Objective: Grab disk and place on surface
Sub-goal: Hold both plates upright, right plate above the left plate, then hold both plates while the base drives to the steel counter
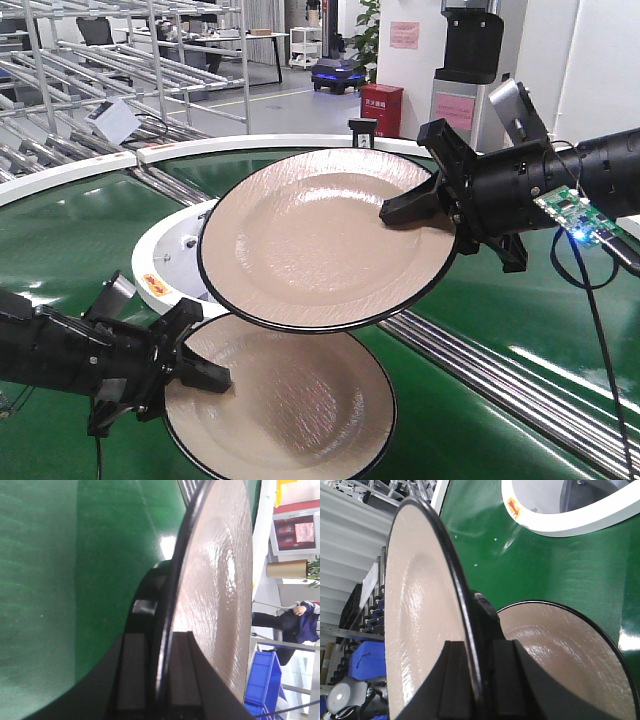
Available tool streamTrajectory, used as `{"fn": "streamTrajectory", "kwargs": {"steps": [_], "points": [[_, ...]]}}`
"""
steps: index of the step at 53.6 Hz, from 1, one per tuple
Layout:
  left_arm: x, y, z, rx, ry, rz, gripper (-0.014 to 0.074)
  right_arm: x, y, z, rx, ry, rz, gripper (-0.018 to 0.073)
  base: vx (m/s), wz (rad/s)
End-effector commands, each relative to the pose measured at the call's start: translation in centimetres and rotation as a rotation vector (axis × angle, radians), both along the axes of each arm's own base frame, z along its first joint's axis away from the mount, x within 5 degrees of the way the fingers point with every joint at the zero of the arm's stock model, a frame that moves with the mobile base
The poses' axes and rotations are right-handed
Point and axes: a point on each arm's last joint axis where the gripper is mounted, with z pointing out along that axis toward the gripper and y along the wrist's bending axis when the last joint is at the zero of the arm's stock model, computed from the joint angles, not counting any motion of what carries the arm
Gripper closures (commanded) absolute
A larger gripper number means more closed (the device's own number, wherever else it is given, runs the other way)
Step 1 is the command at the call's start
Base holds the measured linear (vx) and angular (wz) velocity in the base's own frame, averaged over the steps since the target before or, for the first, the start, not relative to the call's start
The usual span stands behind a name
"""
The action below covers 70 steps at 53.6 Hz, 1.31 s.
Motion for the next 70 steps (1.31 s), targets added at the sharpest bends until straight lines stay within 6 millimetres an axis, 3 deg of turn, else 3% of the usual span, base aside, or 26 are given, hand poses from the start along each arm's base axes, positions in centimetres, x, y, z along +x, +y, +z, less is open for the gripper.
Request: {"fn": "streamTrajectory", "kwargs": {"steps": [1,47,70], "points": [[-0.71,-0.48,3.81,-0.127,-0.068,0.029,0.0595,-1.46,-0.13,4.09,0.132,-0.114,-0.042,0.0567,-0.02,-0.01],[-0.71,-0.48,3.81,-0.127,-0.068,0.029,0.0595,-1.46,-0.13,4.09,0.132,-0.114,-0.042,0.0567,-0.19,-0.12],[-0.72,-0.48,3.81,-0.127,-0.068,0.028,0.0595,-1.46,-0.13,4.09,0.132,-0.114,-0.042,0.0567,-0.26,-0.35]]}}
